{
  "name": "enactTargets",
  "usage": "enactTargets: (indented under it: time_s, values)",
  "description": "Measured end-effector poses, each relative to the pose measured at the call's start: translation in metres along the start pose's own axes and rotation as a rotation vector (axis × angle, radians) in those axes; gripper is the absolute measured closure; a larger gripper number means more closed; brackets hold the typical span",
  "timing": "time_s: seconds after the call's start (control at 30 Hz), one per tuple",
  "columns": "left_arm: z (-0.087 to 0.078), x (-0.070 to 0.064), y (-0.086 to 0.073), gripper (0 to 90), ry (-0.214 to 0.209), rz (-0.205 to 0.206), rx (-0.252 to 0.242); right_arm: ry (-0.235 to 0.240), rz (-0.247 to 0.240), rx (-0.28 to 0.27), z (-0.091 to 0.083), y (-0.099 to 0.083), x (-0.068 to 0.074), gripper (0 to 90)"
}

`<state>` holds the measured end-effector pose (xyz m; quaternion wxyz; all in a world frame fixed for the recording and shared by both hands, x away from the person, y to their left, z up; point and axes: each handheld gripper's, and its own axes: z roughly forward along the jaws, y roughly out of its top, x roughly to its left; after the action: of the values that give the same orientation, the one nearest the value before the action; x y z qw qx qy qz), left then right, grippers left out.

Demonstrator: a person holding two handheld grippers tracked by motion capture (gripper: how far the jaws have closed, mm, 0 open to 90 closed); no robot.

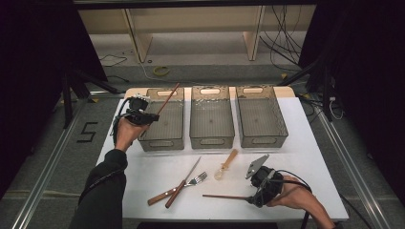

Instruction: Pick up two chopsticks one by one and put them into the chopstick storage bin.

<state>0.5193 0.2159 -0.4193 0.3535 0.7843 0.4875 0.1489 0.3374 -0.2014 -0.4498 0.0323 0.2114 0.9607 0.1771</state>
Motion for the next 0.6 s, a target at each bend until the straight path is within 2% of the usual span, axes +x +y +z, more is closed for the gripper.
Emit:
enactTargets:
  time_s: [0.13, 0.2, 0.23, 0.3, 0.43, 0.6]
  values:
    - [0.004, 0.001, -0.002, 83.8, 0.006, -0.008, 0.004, 0.0, 0.0, -0.001, 0.0, 0.0, 0.0, 30.6]
    - [0.006, 0.002, -0.003, 83.1, 0.022, -0.018, 0.001, 0.001, 0.001, -0.001, 0.0, 0.0, 0.0, 30.6]
    - [0.006, 0.002, -0.003, 80.4, 0.023, -0.027, 0.003, 0.0, 0.0, -0.001, 0.0, 0.0, 0.0, 30.5]
    - [0.008, 0.002, -0.003, 66.7, 0.022, -0.036, 0.02, 0.0, -0.001, -0.001, 0.0, 0.0, 0.0, 30.5]
    - [0.002, -0.002, -0.002, 51.8, -0.017, -0.04, -0.004, 0.002, -0.001, -0.002, 0.0, 0.0, 0.0, 30.4]
    - [-0.012, -0.014, -0.003, 34.1, -0.065, -0.015, -0.033, -0.002, 0.006, 0.001, -0.002, 0.0, 0.0, 30.5]
